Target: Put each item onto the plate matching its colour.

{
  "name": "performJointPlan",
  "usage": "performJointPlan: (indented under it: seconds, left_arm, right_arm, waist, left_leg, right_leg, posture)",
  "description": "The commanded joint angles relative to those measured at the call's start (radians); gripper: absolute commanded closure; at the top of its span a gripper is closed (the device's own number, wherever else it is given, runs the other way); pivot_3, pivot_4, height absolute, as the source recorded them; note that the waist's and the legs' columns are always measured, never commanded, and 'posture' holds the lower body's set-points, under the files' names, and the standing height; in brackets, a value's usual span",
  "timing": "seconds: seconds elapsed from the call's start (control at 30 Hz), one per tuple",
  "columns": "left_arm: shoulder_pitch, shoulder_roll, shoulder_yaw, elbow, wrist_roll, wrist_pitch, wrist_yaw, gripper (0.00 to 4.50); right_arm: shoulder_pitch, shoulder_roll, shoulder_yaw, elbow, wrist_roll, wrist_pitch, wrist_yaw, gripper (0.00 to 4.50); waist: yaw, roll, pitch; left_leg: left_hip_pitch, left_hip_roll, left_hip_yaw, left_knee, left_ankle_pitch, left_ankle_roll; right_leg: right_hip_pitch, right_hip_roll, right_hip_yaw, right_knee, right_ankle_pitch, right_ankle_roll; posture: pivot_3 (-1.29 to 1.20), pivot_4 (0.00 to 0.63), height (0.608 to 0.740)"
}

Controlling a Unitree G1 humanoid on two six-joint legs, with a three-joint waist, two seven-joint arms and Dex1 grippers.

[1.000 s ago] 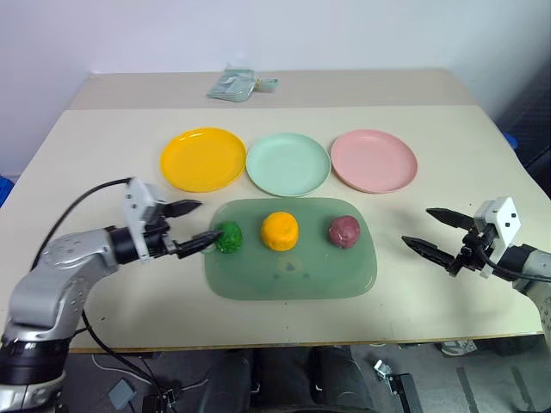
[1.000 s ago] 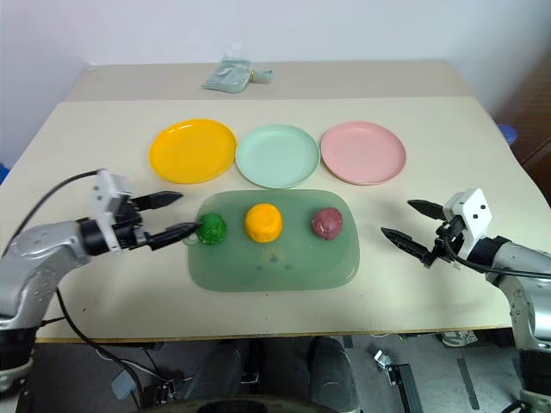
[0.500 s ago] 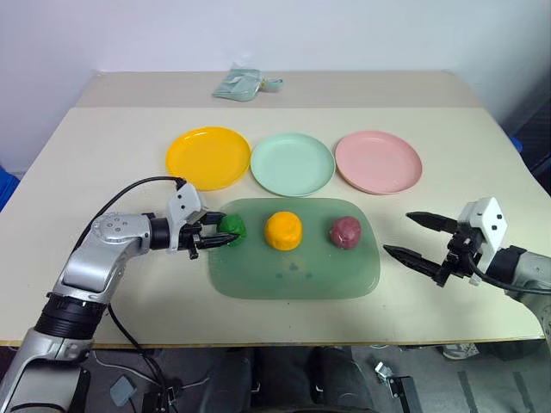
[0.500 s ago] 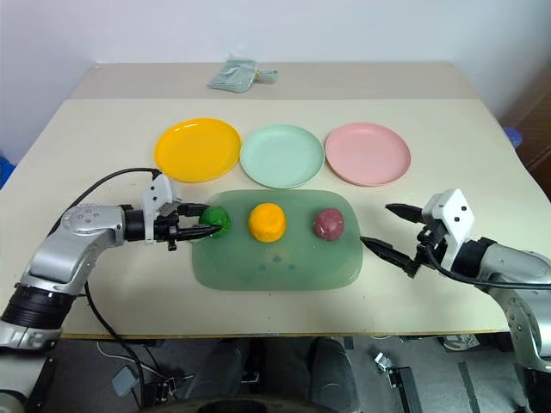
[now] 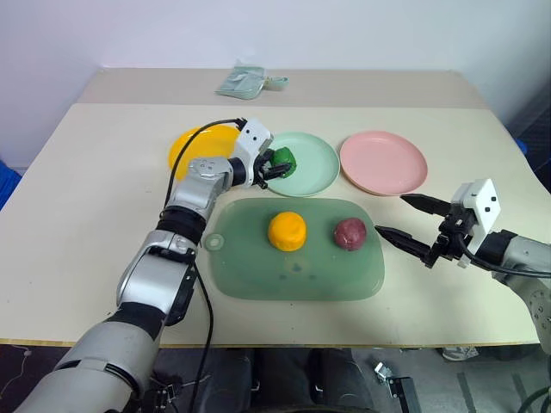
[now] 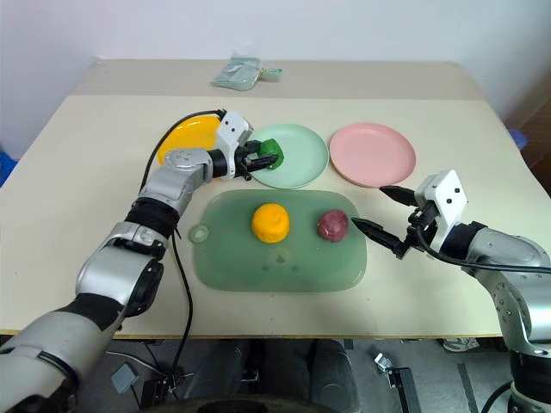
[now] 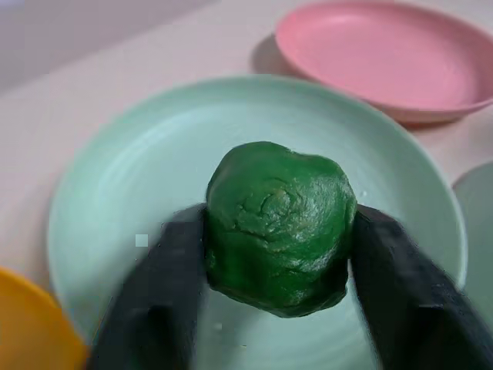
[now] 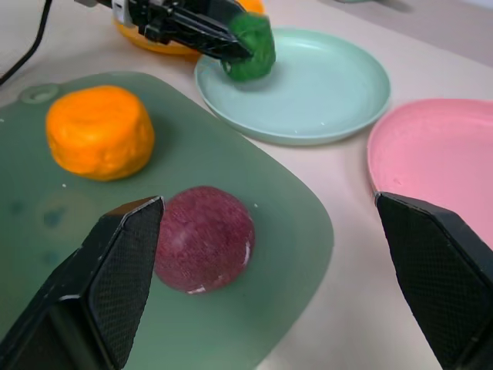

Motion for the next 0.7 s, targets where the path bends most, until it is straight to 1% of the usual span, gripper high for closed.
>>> performJointPlan:
  seconds: [0.03,0.1,0.13,0.2,0.27,0.33,0.47,0.63,0.7]
  left_arm:
    - [-0.038,0.011,0.059,-0.009,-0.020,-0.063,-0.022,0.05]
    - [-0.012,0.029,0.100,-0.070,-0.070,-0.052,-0.081,0.05]
    - [0.013,0.043,0.120,-0.130,-0.106,-0.020,-0.127,0.05]
    - [0.109,0.090,0.117,-0.350,-0.197,0.101,-0.283,0.05]
    - [0.214,0.151,0.066,-0.573,-0.254,0.204,-0.414,0.05]
    - [0.293,0.209,-0.004,-0.721,-0.238,0.236,-0.484,0.05]
    - [0.347,0.273,-0.130,-0.809,-0.134,0.220,-0.525,0.05]
    - [0.356,0.271,-0.212,-0.826,-0.081,0.199,-0.550,0.05]
    - [0.356,0.280,-0.250,-0.802,-0.025,0.170,-0.539,0.05]
  right_arm:
    - [0.023,0.009,-0.054,-0.068,0.026,-0.004,-0.018,0.00]
    - [0.039,0.009,-0.065,-0.080,0.033,-0.001,-0.022,0.00]
    - [0.048,0.008,-0.070,-0.084,0.035,0.000,-0.023,0.00]
    - [0.059,0.006,-0.080,-0.084,0.039,0.000,-0.020,0.00]
    - [0.067,0.000,-0.089,-0.082,0.048,0.006,-0.011,0.00]
    - [0.079,-0.009,-0.100,-0.076,0.057,0.009,0.008,0.00]
    - [0.105,-0.021,-0.102,-0.056,0.053,-0.010,0.055,0.00]
    - [0.120,-0.008,-0.092,-0.034,0.028,-0.045,0.073,0.00]
    - [0.126,-0.003,-0.087,-0.033,0.021,-0.058,0.073,0.00]
  waist:
    - [0.002,0.000,0.000]
    - [0.002,0.000,0.000]
    - [0.002,0.000,0.000]
    - [0.000,0.000,0.000]
    - [-0.008,0.001,-0.001]
    - [-0.012,0.001,-0.001]
    - [0.007,0.001,-0.001]
    - [0.003,0.001,-0.001]
    - [0.003,0.001,-0.001]
  left_leg:
    - [0.000,0.000,0.000,0.000,0.000,0.000]
    - [0.000,0.000,0.000,0.001,0.000,0.000]
    - [0.000,0.000,0.000,0.001,0.000,0.000]
    - [0.000,0.000,0.000,0.001,0.000,0.000]
    - [0.000,0.001,0.000,0.000,0.000,-0.001]
    - [0.000,0.001,0.000,0.000,0.000,-0.001]
    - [0.002,0.000,-0.002,0.003,0.001,-0.001]
    - [0.002,0.000,-0.003,0.003,0.000,-0.001]
    - [0.002,0.000,-0.003,0.002,0.000,-0.001]
  right_leg:
    - [0.000,0.000,0.000,0.000,0.000,0.000]
    - [0.000,0.000,0.000,0.000,0.000,0.000]
    - [0.000,0.000,0.000,0.000,0.000,0.000]
    - [0.000,0.000,0.001,0.000,0.000,0.000]
    - [0.000,0.000,0.001,0.001,0.000,0.000]
    - [0.000,0.000,0.001,0.001,0.000,0.000]
    - [0.003,0.000,0.001,0.000,0.000,0.000]
    - [0.004,0.000,0.001,0.000,0.000,-0.001]
    - [0.004,0.000,0.001,0.000,0.000,-0.001]
  posture:
    - [0.00,0.150,0.740]
    - [0.00,0.150,0.740]
    - [0.00,0.150,0.740]
    - [0.00,0.150,0.740]
    - [0.00,0.150,0.740]
    - [0.00,0.150,0.740]
    - [0.00,0.150,0.740]
    - [0.00,0.150,0.740]
    - [0.00,0.150,0.740]
